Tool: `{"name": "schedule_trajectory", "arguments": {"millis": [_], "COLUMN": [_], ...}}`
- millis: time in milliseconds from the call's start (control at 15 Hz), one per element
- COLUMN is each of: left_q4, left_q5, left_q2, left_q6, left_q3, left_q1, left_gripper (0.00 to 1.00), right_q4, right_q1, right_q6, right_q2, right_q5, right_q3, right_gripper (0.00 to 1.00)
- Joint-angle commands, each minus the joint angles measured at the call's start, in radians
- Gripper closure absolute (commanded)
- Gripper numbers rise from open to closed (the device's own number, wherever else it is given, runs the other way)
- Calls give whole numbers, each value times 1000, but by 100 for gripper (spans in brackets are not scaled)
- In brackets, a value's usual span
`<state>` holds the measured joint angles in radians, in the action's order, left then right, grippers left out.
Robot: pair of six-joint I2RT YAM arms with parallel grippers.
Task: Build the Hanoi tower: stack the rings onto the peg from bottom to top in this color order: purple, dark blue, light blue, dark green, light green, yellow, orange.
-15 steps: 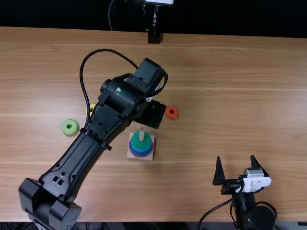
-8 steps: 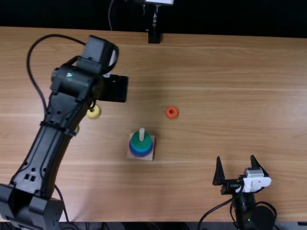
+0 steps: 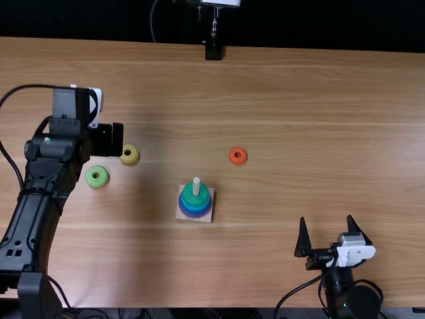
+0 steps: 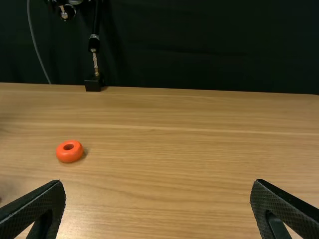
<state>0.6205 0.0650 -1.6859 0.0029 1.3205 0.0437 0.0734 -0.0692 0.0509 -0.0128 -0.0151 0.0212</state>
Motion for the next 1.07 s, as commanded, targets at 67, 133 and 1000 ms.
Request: {"name": "schedule_trajectory", "arguments": {"millis": [67,133,1000], "left_q4": [-13,-13,-9], "left_q5": [-23,-23,-23], "left_q2": [22,18,-167], "left_q6": [38,62,194], "left_q3": [-89,-113,-127], "left_q1": [-2,-4,-64], "left_gripper": [0,0,0], "right_q4": [16,18,18], "right_q1": [14,14,14], "right_q6": [-3,-3,-3], "right_q2": [13,13,13], "right_q5": [4,4,4], "right_q3": [-12,-12,-12], "right_gripper": [0,0,0]}}
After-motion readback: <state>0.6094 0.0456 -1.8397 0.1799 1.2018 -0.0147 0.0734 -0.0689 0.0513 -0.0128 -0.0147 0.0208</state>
